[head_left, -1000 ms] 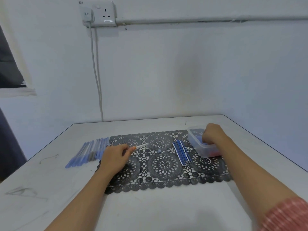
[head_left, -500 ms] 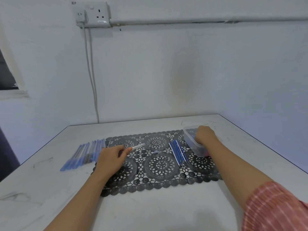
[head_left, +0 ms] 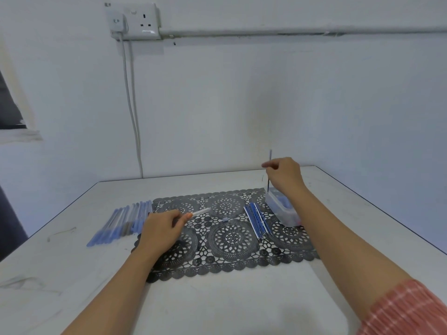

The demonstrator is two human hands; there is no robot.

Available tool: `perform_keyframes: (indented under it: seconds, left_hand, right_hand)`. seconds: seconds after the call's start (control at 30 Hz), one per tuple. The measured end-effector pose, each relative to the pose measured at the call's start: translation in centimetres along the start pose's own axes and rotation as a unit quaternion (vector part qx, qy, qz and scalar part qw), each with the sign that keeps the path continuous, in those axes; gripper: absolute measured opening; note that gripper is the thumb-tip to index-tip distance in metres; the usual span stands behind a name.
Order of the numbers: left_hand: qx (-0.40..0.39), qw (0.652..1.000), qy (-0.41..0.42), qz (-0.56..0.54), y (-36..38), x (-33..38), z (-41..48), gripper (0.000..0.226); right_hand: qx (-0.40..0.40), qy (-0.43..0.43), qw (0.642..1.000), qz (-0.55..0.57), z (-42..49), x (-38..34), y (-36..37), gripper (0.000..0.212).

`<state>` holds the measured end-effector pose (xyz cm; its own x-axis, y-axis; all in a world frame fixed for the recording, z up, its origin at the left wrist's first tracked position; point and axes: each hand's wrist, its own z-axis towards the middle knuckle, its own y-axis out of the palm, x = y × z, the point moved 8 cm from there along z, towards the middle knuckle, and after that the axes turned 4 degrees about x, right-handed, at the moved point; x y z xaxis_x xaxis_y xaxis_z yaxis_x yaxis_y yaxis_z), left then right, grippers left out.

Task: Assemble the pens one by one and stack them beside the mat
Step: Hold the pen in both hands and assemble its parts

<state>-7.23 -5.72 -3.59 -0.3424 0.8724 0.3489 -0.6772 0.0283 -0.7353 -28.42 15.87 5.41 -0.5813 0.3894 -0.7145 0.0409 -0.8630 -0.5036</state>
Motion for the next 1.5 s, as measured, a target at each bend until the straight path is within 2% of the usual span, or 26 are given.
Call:
perform_keyframes:
  seconds: [0.07,0.17,0.27,0.47,0.6,0.73,0.83,0.97,1.17,1.5]
  left_hand:
    - [0.001,1.0,0.0,0.002,0.0,0.1,0.0,0.042]
    - [-0.003,1.0,0.002,-0.001,0.0,0.2,-0.1,0.042]
    - [-0.007,1.0,-0.005,-0.006,0.1,0.1,-0.1,0.043]
    - [-0.005,1.0,-0.007,-0.013,0.1,0.0,-0.1,0.043]
    - [-0.001,1.0,-0.001,-0.015,0.0,0.3,0.0,0.044]
    - [0.003,1.0,-0.004,-0.031,-0.1,0.2,-0.1,0.042]
    - [0.0,0.999,-0.006,-0.043,-0.1,0.1,-0.1,0.042]
    - [0.003,0.999,-0.007,-0.041,-0.3,0.2,-0.2,0.042]
    - [0.005,0.999,-0.001,-0.035,-0.5,0.6,0.0,0.039]
    - [0.0,0.999,0.004,-0.032,-0.5,0.7,-0.1,0.043]
  right_hand:
    - [0.007,-0.03,0.999,0.038,-1.0,-1.6,0.1,0.031]
    - [0.015,-0.097,0.995,0.019,-2.5,-3.4,1.0,0.025]
    - [-0.015,-0.161,0.987,-0.01,-4.2,-4.1,3.0,0.019]
    - [-0.045,-0.315,0.945,-0.075,-7.9,-5.0,6.4,0.017]
    - [-0.115,-0.33,0.925,-0.152,-9.3,-4.1,8.4,0.061]
    - [-0.11,-0.384,0.891,-0.216,-10.3,-4.3,9.4,0.08]
    - [-0.144,-0.362,0.891,-0.233,-10.0,-3.4,10.0,0.084]
    - [-0.146,-0.348,0.889,-0.26,-9.6,-2.8,9.8,0.09]
    - [-0.168,-0.319,0.89,-0.279,-9.4,-2.2,10.0,0.085]
    - [-0.166,-0.321,0.892,-0.271,-9.5,-2.5,9.7,0.076]
